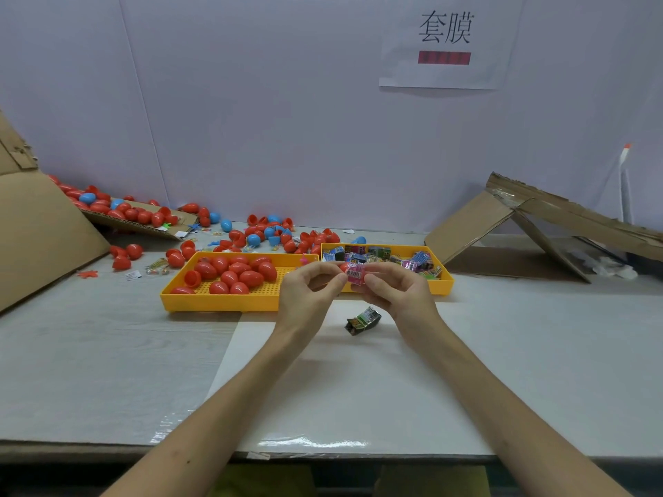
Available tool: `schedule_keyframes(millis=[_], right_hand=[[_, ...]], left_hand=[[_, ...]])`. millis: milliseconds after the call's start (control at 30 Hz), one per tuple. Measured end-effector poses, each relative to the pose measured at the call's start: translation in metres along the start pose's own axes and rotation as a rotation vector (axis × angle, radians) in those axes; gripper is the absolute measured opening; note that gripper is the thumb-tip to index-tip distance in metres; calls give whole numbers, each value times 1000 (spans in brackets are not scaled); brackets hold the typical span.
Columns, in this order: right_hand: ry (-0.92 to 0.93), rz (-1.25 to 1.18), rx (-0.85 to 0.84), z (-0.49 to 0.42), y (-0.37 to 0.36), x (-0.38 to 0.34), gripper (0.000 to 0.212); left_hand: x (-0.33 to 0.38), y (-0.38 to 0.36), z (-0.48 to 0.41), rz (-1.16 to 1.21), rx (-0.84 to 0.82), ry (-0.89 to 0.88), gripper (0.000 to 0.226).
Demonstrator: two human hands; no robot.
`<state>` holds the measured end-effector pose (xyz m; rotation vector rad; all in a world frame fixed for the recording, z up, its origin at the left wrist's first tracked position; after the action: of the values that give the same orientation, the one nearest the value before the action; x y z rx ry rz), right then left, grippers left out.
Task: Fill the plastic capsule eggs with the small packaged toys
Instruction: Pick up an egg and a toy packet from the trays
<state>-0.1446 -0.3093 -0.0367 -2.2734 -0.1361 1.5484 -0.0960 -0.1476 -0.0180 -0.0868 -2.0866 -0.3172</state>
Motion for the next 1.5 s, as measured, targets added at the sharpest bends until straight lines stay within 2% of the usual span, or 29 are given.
schedule_keyframes(millis=[333,633,933,1033,1133,1233,1500], right_hand=[[4,-33,-12,0,-2,-1,30],[28,17,-1,1,-5,-2,34],[15,-4,-13,4,-7,-4,25],[9,-15,-9,2,-5,-4,26],[18,-9,-2,0,-2,-5,25],[38,21,-17,0,0,-6,22],[43,71,-22,-2,2,-5,31]], left_hand=[[2,-2,0,-43,-19,-28,11],[2,2,1,-105,17,-21,20],[1,1,0,-88,12,-21,15],[-1,-2,-1,-23,-5,4,12],[-12,-4,-2,173,-27,127,4],[-19,-10,0,348,-85,260,17],[-18,-12,0,360,-121,257,17]])
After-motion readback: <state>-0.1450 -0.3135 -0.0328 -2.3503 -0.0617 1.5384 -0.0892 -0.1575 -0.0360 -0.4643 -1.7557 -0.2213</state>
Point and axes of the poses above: each hand's wrist, its own z-axis away from the middle knuckle, its own y-axis out of the back of the hand, x = y × z, the point moved 8 cm from there along -z, towards the middle knuckle, and after that the axes turned 9 degrees about -z, right-handed, at the moved point
